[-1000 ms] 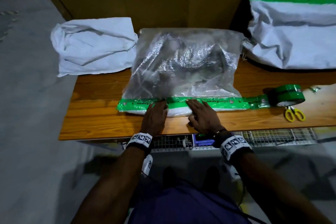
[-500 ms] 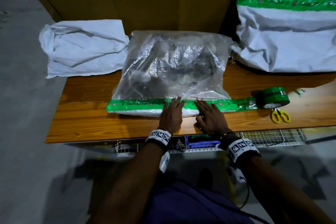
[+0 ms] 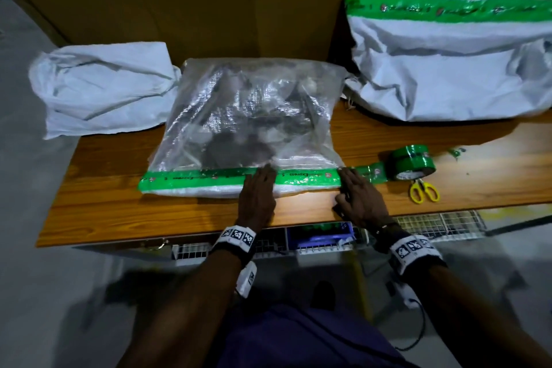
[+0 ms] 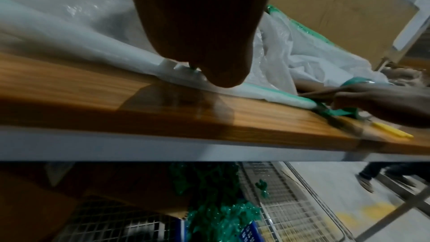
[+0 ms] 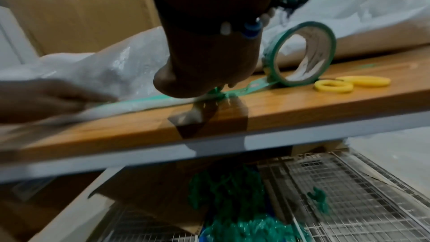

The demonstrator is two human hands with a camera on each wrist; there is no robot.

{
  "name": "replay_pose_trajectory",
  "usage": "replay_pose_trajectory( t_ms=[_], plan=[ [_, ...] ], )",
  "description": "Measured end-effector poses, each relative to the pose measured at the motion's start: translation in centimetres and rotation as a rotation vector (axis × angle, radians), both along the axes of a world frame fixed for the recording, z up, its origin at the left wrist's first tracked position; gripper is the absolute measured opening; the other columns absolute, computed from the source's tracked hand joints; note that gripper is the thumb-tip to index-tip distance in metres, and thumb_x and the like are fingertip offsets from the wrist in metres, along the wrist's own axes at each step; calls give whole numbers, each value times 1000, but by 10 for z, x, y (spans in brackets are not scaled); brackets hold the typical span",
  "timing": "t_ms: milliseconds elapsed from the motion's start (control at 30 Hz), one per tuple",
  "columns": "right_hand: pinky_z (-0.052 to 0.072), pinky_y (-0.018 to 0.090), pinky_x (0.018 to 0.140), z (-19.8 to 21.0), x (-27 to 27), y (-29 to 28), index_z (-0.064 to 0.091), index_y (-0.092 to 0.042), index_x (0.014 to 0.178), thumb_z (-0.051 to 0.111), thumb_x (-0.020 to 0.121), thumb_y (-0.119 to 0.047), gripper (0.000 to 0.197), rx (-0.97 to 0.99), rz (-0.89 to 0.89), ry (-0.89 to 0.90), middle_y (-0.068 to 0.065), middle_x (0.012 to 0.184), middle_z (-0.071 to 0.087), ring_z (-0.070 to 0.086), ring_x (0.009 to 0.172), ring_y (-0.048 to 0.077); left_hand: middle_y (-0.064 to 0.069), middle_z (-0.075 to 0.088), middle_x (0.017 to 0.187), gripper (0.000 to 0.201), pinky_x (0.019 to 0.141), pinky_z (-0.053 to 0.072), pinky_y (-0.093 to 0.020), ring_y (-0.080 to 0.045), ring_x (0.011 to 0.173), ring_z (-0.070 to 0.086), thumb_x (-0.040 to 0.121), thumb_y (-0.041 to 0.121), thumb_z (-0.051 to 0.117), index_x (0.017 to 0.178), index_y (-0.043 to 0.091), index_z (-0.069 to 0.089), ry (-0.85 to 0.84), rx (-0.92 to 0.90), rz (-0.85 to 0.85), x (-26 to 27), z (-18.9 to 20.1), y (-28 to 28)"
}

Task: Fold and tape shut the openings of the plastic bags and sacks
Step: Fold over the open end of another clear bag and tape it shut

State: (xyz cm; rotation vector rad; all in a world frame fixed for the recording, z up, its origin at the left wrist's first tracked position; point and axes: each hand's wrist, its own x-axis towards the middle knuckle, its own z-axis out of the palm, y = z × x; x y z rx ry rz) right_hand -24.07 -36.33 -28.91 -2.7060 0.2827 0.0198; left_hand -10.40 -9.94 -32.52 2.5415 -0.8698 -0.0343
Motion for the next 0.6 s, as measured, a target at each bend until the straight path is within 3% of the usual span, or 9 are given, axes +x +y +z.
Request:
replay_pose_trajectory(
  t_ms=[67, 133, 267, 367, 400, 467, 533, 600],
  plan=[
    [30, 46, 123, -10, -3, 3, 36, -3, 160, 33, 90, -49, 84, 70, -32, -8, 19, 165, 37, 31, 154, 36, -19, 53, 153, 69, 116, 40, -57, -38, 141, 50, 77, -6, 53, 144, 6, 59, -29, -77, -117, -11, 5, -32],
    [25, 46, 126, -18, -5, 2, 34, -1, 160, 34, 92, -49, 84, 117, -32, -26, 22, 165, 35, 30, 155, 39, -19, 55, 151, 60, 112, 43, -57, -39, 138, 52, 85, 1, 57, 145, 5, 57, -10, -48, -267, -23, 12, -70],
    [31, 53, 122, -26, -6, -8, 35, -1, 160, 36, 97, -50, 80, 155, 24, -66, 21, 165, 36, 34, 152, 40, -4, 29, 170, 54, 126, 24, -52, -27, 157, 27, 107, 24, 47, 160, 17, 37, 11, 89, -264, -39, 4, -97],
    [26, 50, 122, -30, -13, -19, 28, -13, 165, 20, 103, -68, 83, 201, 129, -83, 8, 173, 23, 23, 158, 35, 4, 18, 174, 58, 127, 14, -47, -18, 160, 16, 110, 31, 43, 164, 23, 27, 30, 126, -264, -34, -6, -88],
    [24, 49, 123, -28, -15, -22, 26, -16, 166, 25, 105, -63, 77, 220, 156, -89, 5, 174, 19, 18, 160, 34, 4, 19, 173, 58, 128, 15, -47, -17, 160, 17, 109, 33, 43, 164, 24, 28, 35, 129, -262, -32, -6, -88],
    [30, 43, 122, -17, -18, -30, 29, -17, 165, 50, 104, -32, 66, 266, 180, -146, 1, 175, 16, 23, 158, 30, 3, 24, 172, 59, 128, 17, -48, -17, 159, 20, 108, 38, 41, 164, 25, 30, 56, 147, -238, -32, -2, -91],
    [43, 30, 104, 1, -18, -44, 35, -19, 163, 63, 95, -9, 74, 268, 140, -202, -1, 173, 22, 47, 141, 27, 0, 31, 169, 59, 128, 18, -48, -20, 157, 26, 106, 41, 42, 161, 22, 36, 63, 157, -194, -36, 3, -96],
    [43, 23, 91, 24, -19, -66, 40, -23, 160, 68, 88, -2, 80, 247, 125, -239, -3, 171, 28, 56, 126, 21, -7, 44, 162, 57, 124, 24, -49, -26, 151, 38, 104, 42, 45, 155, 17, 47, 20, 155, -155, -43, 15, -105]
  ],
)
